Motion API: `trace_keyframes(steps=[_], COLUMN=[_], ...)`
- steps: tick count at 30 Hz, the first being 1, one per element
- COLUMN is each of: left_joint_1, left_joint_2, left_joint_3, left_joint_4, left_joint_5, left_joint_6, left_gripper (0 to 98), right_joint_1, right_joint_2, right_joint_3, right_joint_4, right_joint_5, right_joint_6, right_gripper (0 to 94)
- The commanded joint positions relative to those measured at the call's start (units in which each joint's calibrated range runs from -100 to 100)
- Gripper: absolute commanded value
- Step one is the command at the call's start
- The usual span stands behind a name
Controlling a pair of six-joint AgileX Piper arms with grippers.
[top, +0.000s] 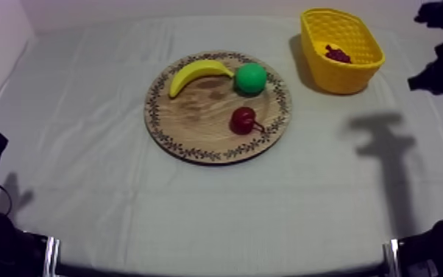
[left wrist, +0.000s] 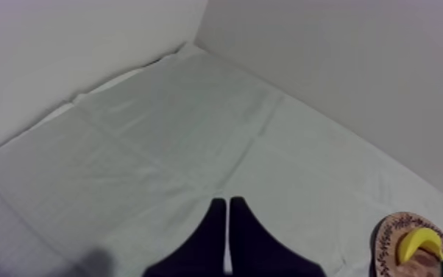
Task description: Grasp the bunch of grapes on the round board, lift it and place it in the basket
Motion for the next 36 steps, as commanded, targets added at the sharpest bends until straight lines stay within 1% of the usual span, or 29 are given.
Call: trace_keyframes(steps=[1,6,8,11,15,23,28,32,36], left_joint_1=[0.0,0.0,0.0,0.0,0.0,0.0,0.0,0.0,0.0], left_joint_2=[0.0,0.0,0.0,0.0,0.0,0.0,0.0,0.0,0.0], left_joint_3=[0.0,0.0,0.0,0.0,0.0,0.0,0.0,0.0,0.0], left_joint_4=[-0.01,-0.01,-0.01,-0.01,-0.01,-0.01,-0.01,-0.01,-0.01], left_joint_5=[0.0,0.0,0.0,0.0,0.0,0.0,0.0,0.0,0.0], left_joint_6=[0.0,0.0,0.0,0.0,0.0,0.0,0.0,0.0,0.0], left_gripper=[0.1,0.1,0.1,0.1,0.1,0.1,0.1,0.1,0.1], right_joint_1=[0.0,-0.1,-0.8,-2.2,-3.6,-6.0,-5.0,-5.3,-5.2], right_joint_2=[-8.2,-19.1,-23.9,-31.4,-39.5,-50.4,-56.8,-60.2,-63.1], right_joint_3=[7.8,16.9,20.0,23.7,27.3,33.7,38.6,41.3,42.2], right_joint_4=[0.5,0.7,1.6,2.7,3.1,3.3,2.7,3.5,3.8], right_joint_5=[-0.1,-1.8,-2.2,-1.8,-0.9,0.2,-1.3,-2.7,-2.8], right_joint_6=[-0.9,-1.7,-2.4,-3.4,-3.9,-4.4,-3.6,-4.5,-5.5], right_gripper=[0.9,0.8,0.8,0.8,0.8,0.8,0.6,0.6,0.6])
